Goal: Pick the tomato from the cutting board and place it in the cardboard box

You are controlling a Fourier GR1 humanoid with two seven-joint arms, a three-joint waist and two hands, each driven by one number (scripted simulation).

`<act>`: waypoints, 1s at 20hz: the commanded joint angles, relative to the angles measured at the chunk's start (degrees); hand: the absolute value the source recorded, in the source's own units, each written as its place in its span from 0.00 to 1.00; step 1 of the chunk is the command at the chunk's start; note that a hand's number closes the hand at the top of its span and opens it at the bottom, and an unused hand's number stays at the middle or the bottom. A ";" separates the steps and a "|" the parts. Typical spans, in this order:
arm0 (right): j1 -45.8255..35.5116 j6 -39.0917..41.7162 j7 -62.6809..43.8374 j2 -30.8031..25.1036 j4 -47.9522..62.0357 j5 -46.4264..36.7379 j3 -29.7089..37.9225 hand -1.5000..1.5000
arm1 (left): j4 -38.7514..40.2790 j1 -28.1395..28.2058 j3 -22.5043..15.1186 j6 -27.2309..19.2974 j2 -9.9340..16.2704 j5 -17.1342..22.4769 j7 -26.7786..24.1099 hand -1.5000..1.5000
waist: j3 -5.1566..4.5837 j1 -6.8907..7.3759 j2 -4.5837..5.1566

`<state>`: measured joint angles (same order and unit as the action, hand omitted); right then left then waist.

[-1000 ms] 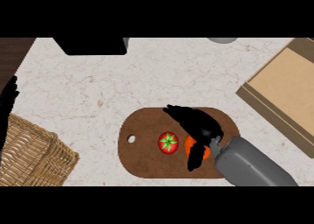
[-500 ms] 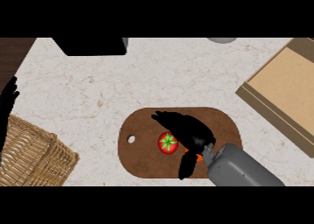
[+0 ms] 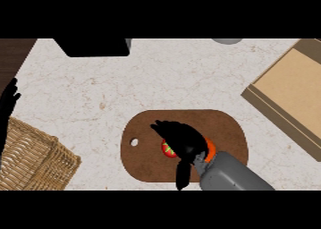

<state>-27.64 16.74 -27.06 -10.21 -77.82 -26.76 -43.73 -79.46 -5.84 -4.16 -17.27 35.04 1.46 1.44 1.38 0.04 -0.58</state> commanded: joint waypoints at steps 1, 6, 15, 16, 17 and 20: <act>2.22 1.13 1.26 -1.93 1.16 -0.93 -0.04 0.00 | 4.64 0.13 -0.76 -0.14 -3.27 -0.19 1.50 0.50 | -1.40 -0.41 0.71; -3.37 -6.70 3.23 1.59 5.93 -8.43 0.64 1.00 | 2.56 -0.92 -0.91 0.79 -2.65 0.30 4.33 0.50 | -1.36 -0.06 0.67; -0.46 -16.70 12.06 -8.75 7.27 -13.88 5.18 1.00 | 3.49 3.20 0.77 0.10 -2.99 -0.38 0.09 0.50 | -1.40 -1.20 0.53; 1.32 -17.66 16.31 -15.31 8.59 -11.78 8.75 1.00 | 1.38 3.49 0.37 -0.92 -3.21 -0.41 2.80 0.50 | -1.25 -2.28 0.56; 2.30 -18.40 18.79 -20.24 9.29 -10.48 11.82 1.00 | 0.77 3.29 1.63 -0.85 -2.12 0.29 3.24 0.50 | -1.11 -4.04 0.54; 5.12 -19.04 22.62 -29.54 13.93 -7.95 17.89 1.00 | -0.14 5.94 3.41 -0.98 -0.25 0.87 2.76 0.50 | -0.76 -6.81 0.84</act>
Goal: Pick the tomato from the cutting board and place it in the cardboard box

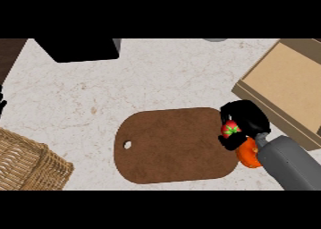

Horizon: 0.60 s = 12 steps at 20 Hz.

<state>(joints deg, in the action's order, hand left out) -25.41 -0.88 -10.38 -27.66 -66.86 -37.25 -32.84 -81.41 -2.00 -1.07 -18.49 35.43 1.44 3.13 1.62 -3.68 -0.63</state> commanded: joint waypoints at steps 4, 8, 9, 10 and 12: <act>3.23 -4.85 16.58 -23.30 7.20 6.94 16.58 1.00 | 0.85 4.01 1.17 -0.09 -1.06 2.08 1.14 0.50 | -1.00 -3.28 1.04; 5.79 -7.47 30.20 -30.40 13.62 13.28 25.05 1.00 | -0.39 4.98 0.78 -0.09 -1.27 1.82 0.92 0.50 | -0.91 -1.83 1.21; 5.04 -7.43 33.28 -32.04 14.45 15.56 27.82 1.00 | -0.18 4.56 1.11 0.05 -1.09 1.94 0.69 0.50 | -0.98 -1.80 1.09; 5.87 -9.23 37.07 -32.02 15.57 16.93 29.60 1.00 | -0.11 4.77 1.03 0.12 -1.60 2.29 0.72 0.50 | -0.91 -1.70 1.09; 5.23 -9.94 44.16 -33.71 17.73 19.62 33.30 1.00 | -0.09 4.55 1.64 1.72 -0.09 2.66 0.65 0.50 | -0.95 -0.11 1.12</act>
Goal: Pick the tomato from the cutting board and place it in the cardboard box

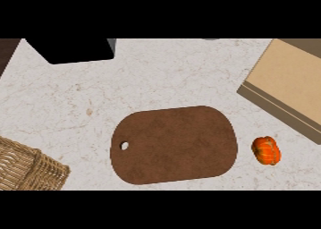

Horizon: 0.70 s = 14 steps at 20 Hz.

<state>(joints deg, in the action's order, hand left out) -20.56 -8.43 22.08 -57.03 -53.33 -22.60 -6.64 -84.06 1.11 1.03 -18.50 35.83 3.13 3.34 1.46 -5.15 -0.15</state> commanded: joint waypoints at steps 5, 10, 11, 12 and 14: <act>0.80 2.16 28.78 -6.19 13.45 10.98 13.22 1.00 | 0.17 -0.81 -3.58 1.66 -3.04 -0.17 1.38 0.50 | -0.88 4.09 0.97; -4.98 13.88 34.37 -9.23 20.79 12.47 14.06 1.00 | 3.62 -5.22 -5.68 2.52 -3.82 -2.65 2.08 0.50 | -1.20 6.36 1.26; -5.15 15.84 36.33 -9.91 23.06 13.13 14.85 1.00 | 4.67 -5.99 -3.88 3.88 -2.71 -1.13 2.27 0.50 | -1.18 6.51 1.30; -7.75 17.49 34.25 -10.06 24.56 13.31 14.97 1.00 | 2.64 -4.76 -5.35 2.89 -3.92 -2.34 1.26 0.50 | -1.16 7.98 1.42; -9.96 19.21 33.45 -8.07 26.34 12.79 14.17 1.00 | 5.16 -6.05 -4.19 4.76 -3.22 -1.52 0.95 0.50 | -1.28 7.71 1.20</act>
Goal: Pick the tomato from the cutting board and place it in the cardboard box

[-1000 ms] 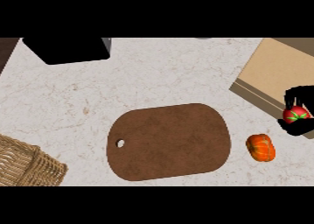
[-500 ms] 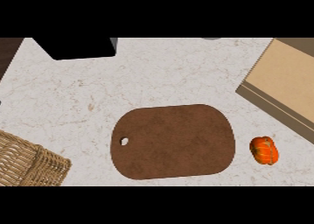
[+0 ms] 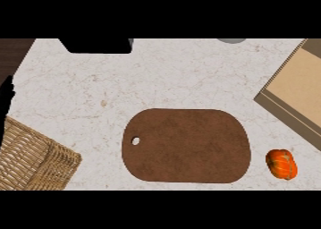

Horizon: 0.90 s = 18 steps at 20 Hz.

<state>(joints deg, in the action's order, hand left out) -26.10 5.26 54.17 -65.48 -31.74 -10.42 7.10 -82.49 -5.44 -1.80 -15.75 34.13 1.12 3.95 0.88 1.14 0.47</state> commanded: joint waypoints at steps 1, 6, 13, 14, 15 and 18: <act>-6.77 5.61 -0.06 1.54 5.35 0.03 -0.17 1.00 | 4.08 -1.05 -1.08 1.82 -1.07 -0.15 0.83 0.50 | -0.70 1.74 0.67; -14.85 8.71 -6.99 3.17 8.66 -1.75 -1.70 1.00 | 3.90 -0.33 -3.13 0.54 -4.13 -2.07 0.31 0.50 | -0.74 2.65 0.56; -24.23 8.53 -13.94 11.02 12.92 -4.91 -4.14 1.00 | 5.81 -3.47 -3.53 0.33 -5.45 -3.75 1.04 0.50 | -0.73 2.71 0.91; -23.53 5.15 -13.65 13.87 13.81 -5.61 -4.39 1.00 | 5.71 -2.89 -2.53 0.22 -4.78 -3.70 0.31 0.50 | -0.72 2.53 0.77; -25.68 7.27 -15.02 12.10 14.96 -5.87 -4.33 1.00 | 4.18 -1.76 -1.53 2.23 -3.42 -1.88 0.66 0.50 | -0.71 3.39 0.82; -27.42 4.88 -16.28 14.90 16.68 -7.51 -5.27 1.00 | 7.69 -3.88 -2.74 0.46 -6.11 -3.90 -0.64 0.50 | -0.73 2.58 1.19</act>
<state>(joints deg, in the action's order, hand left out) -50.53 11.51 39.91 -53.23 -17.60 -16.26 2.69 -79.36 -10.12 -2.86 -15.52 31.28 -2.67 3.21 0.95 3.97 0.70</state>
